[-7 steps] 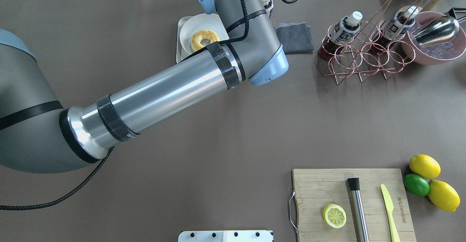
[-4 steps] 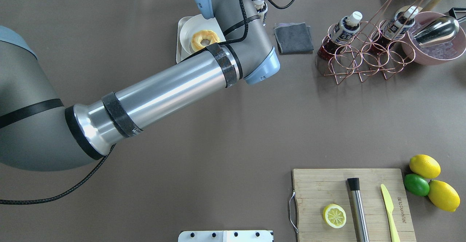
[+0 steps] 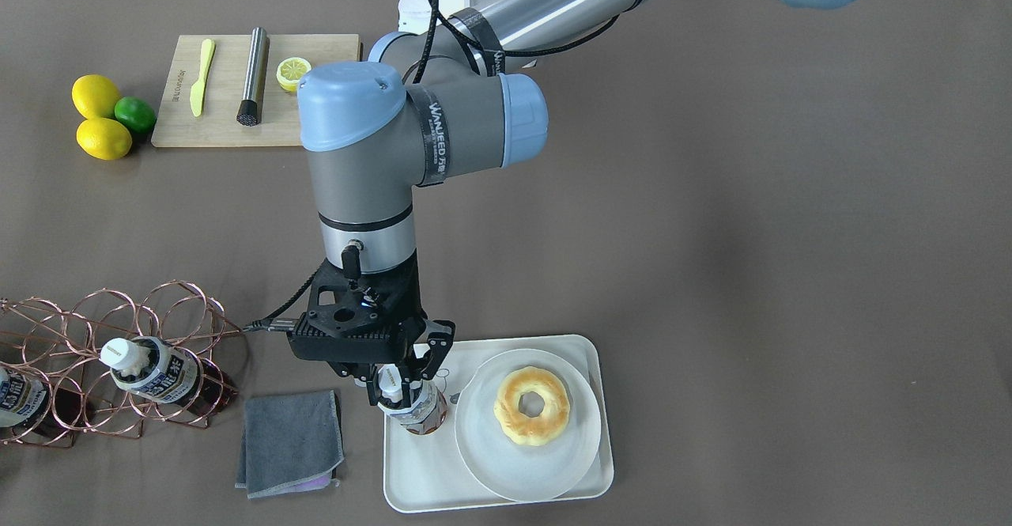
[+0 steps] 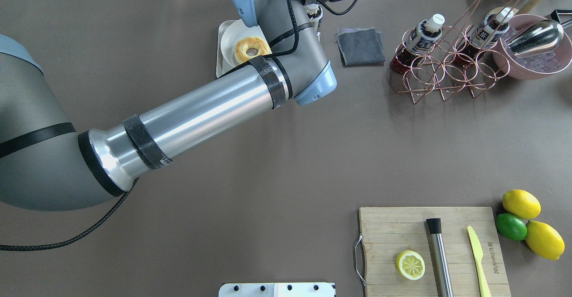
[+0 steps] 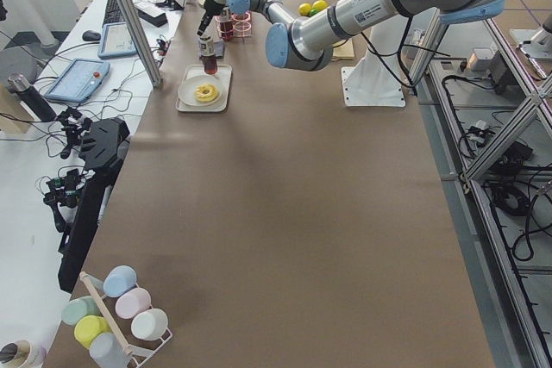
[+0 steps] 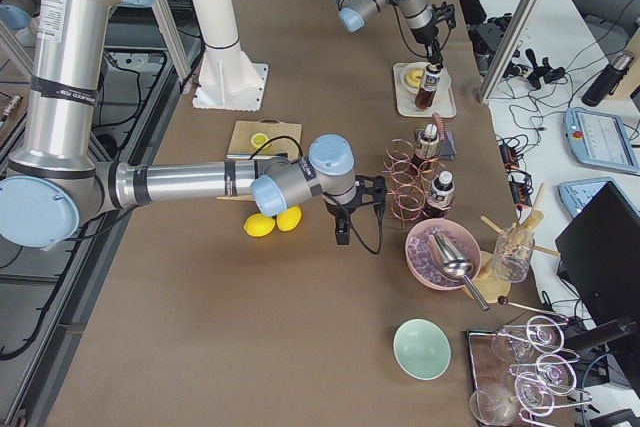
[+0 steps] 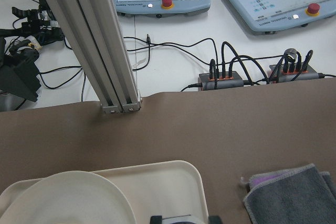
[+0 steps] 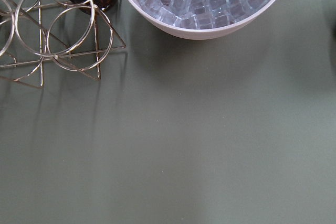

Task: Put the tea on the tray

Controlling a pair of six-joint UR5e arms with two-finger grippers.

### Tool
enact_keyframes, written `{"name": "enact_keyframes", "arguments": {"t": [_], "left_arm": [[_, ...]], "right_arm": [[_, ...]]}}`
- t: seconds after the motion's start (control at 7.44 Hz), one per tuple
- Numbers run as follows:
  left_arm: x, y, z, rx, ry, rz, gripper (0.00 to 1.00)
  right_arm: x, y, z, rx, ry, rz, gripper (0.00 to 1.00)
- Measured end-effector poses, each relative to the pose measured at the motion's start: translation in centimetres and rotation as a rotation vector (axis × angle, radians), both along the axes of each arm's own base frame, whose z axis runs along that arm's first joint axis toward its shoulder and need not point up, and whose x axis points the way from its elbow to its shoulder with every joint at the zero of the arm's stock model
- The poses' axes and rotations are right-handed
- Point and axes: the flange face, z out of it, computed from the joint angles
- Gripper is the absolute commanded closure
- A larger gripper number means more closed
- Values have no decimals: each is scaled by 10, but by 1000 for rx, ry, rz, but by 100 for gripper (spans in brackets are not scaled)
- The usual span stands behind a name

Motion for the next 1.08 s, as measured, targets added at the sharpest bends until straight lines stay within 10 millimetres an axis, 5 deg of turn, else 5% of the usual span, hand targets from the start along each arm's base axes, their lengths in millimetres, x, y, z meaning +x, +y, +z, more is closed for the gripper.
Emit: {"name": "enact_keyframes", "arguments": {"t": [0.13, 0.27, 0.4, 0.81, 1.08], "left_arm": [[2, 1, 6, -1, -1, 3, 100], [5, 2, 11, 8, -2, 12, 73], [7, 4, 13, 16, -3, 21, 2], [-7, -3, 11, 53, -16, 74, 2], [-47, -23, 17, 36, 22, 104, 2]], "right_arm": [[0, 1, 0, -1, 0, 0, 0], [0, 2, 1, -1, 0, 0, 0], [1, 3, 2, -2, 0, 0, 0], [1, 4, 2, -2, -1, 0, 0], [1, 4, 2, -1, 0, 1, 0]]}}
